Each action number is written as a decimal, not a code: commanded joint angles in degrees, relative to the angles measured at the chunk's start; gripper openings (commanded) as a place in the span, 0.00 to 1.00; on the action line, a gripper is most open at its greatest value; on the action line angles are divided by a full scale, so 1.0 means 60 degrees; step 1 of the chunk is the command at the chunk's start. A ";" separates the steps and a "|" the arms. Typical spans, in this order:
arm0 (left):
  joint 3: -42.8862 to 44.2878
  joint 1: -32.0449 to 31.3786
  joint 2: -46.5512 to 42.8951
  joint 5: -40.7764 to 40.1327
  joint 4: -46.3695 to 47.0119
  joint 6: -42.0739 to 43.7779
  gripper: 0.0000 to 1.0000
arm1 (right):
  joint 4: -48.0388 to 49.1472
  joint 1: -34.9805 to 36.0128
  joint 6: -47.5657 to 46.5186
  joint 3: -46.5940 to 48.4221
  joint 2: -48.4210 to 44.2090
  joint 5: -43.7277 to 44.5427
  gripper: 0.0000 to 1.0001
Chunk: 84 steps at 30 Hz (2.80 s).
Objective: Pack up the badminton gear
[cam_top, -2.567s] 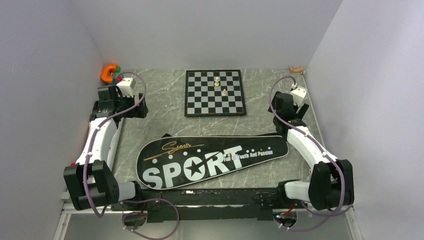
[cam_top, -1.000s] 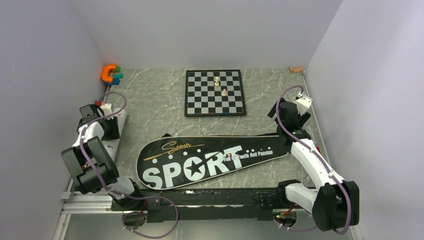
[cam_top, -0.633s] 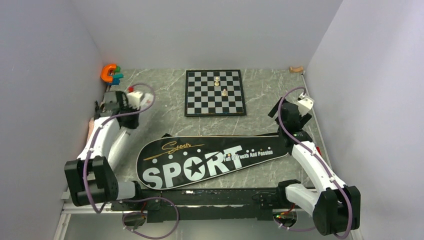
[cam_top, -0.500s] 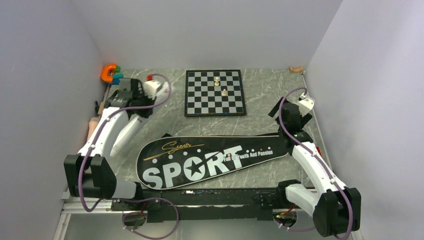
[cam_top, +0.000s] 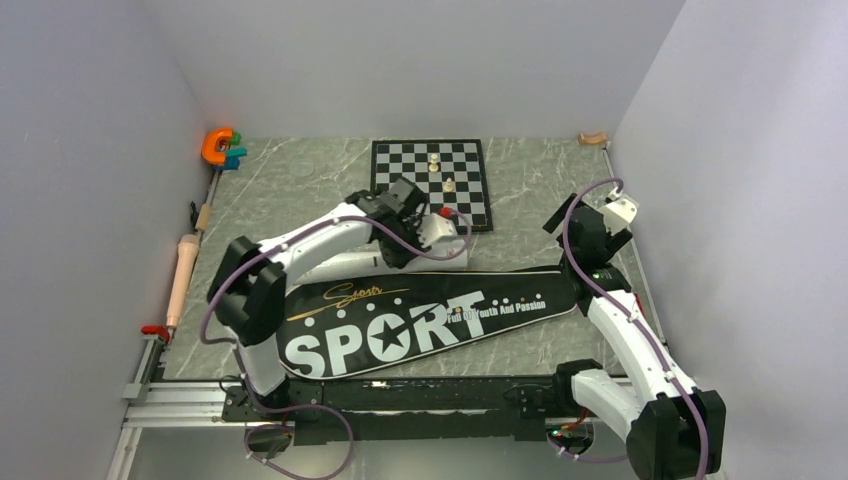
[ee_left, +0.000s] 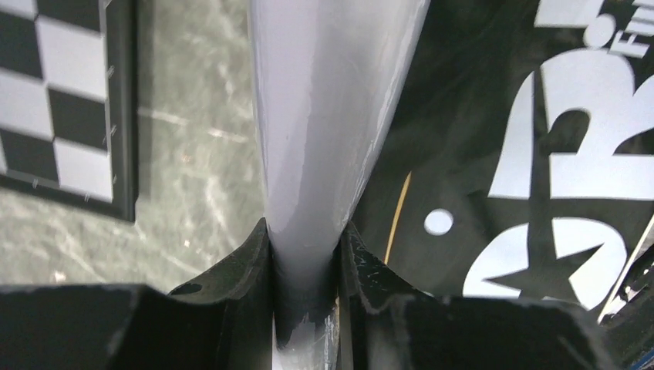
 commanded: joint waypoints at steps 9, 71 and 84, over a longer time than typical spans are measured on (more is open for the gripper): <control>0.2348 -0.1083 0.2272 -0.0985 0.0813 -0.0004 0.40 | 0.0163 -0.0136 -0.0094 0.0279 -0.0025 0.0313 1.00; -1.0589 0.6698 -0.5015 -0.0759 1.5024 -0.3236 0.99 | 1.6463 -0.0123 -0.5335 -0.5916 0.5407 -0.1723 1.00; -1.1431 0.6791 -0.5602 -0.1280 1.6066 -0.3458 1.00 | 1.5960 -0.0060 -0.5544 -0.5602 0.5408 -0.1742 1.00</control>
